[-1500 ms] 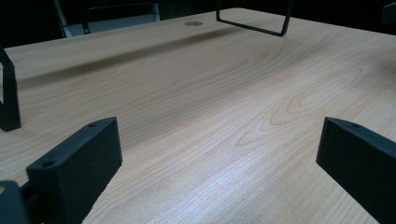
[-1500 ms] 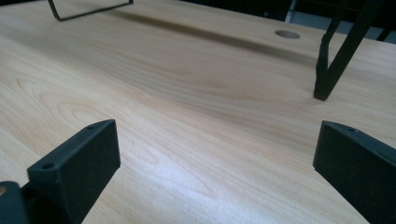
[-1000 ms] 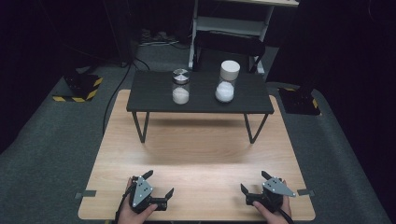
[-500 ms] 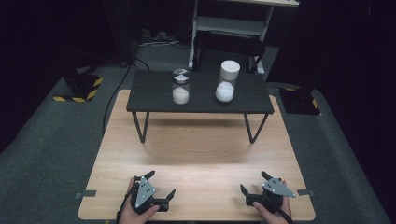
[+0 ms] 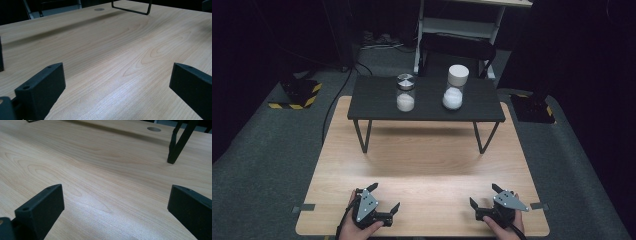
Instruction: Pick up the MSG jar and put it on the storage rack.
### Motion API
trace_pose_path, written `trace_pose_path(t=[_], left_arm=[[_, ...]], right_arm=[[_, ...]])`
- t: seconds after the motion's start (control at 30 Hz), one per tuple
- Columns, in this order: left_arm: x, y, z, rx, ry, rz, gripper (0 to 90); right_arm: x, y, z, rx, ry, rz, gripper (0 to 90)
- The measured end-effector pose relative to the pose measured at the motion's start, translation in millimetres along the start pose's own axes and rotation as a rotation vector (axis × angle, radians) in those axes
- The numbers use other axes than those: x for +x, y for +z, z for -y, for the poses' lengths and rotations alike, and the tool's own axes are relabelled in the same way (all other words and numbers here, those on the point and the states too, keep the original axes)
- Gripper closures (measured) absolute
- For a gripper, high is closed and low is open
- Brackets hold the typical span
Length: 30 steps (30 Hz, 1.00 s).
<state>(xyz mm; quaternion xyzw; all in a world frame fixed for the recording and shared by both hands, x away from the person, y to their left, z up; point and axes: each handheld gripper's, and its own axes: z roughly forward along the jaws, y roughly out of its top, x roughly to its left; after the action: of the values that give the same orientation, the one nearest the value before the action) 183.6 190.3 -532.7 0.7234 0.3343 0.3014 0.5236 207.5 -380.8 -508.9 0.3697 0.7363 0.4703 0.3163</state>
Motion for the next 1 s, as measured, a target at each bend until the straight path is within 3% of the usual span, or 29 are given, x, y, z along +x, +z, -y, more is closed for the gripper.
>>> trace_pose_path(t=[0.1,0.5,0.73,1.0], left_arm=[[1.5,-0.5,0.2,0.0,-0.004,0.009,0.9],[15.2,-5.8,3.2,-0.034,-0.128,0.029,1.0],[9.4,-6.8,4.1,-0.007,-0.073,-0.001,1.3],[7.3,-4.3,0.0,0.015,-0.055,-0.007,0.8]], right_arm=[[0.7,-0.1,0.1,-0.001,-0.009,-0.002,0.2],[-9.2,-1.3,3.4,-0.017,0.054,-0.023,0.0],[-8.9,-0.7,2.3,-0.011,0.055,-0.021,0.0],[-8.3,0.6,0.7,-0.005,0.034,-0.026,0.1]])
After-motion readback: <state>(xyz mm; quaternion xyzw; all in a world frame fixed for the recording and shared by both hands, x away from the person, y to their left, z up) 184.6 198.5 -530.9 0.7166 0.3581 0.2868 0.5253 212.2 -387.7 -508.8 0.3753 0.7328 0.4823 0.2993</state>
